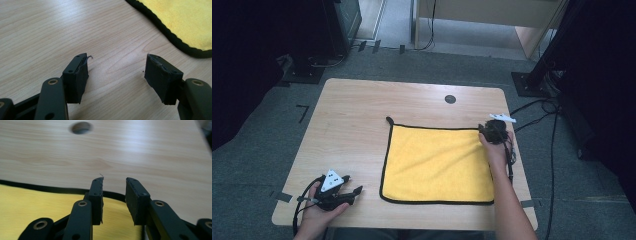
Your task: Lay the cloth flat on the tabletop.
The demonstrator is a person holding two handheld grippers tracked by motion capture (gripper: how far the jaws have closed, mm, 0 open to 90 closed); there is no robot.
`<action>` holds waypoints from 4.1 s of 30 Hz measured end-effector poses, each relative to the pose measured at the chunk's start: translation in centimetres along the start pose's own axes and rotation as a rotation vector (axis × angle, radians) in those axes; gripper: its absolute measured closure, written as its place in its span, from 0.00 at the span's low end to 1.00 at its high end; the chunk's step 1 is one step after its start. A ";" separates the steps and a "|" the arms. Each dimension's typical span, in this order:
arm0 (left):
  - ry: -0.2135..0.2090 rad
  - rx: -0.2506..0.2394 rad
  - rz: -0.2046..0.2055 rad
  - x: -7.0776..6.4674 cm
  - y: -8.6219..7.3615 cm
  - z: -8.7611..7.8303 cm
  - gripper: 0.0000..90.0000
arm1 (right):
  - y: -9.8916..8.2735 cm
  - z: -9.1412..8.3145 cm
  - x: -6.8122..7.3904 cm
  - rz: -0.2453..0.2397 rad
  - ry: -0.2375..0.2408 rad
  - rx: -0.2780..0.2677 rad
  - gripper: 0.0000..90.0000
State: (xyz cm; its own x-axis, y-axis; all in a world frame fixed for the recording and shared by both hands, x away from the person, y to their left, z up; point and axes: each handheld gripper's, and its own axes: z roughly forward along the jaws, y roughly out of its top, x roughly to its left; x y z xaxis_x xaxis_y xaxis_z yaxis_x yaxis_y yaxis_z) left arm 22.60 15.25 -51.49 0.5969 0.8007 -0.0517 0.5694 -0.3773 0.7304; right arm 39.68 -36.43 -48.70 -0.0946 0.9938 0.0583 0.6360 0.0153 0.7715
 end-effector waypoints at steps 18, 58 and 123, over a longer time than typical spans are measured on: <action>-0.063 0.067 0.016 -8.2 2.7 2.9 0.40 | 3.4 6.6 26.4 -0.325 0.313 0.081 0.70; -0.017 -0.156 -0.098 -7.0 3.7 -1.7 0.96 | 7.8 5.8 35.6 -0.379 0.400 -0.108 0.96; -0.068 -0.035 -0.027 -5.7 4.3 3.3 0.38 | -3.0 -1.8 13.7 -0.176 0.193 -0.007 0.74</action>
State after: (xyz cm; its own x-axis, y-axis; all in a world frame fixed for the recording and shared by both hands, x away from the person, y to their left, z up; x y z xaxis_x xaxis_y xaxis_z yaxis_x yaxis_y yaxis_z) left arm 23.53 7.48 -50.31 0.6195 0.7762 -0.1172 0.5664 -0.3386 0.7514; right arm 35.09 -23.07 -49.13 -0.3482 0.9365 0.0415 0.5914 0.1851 0.7848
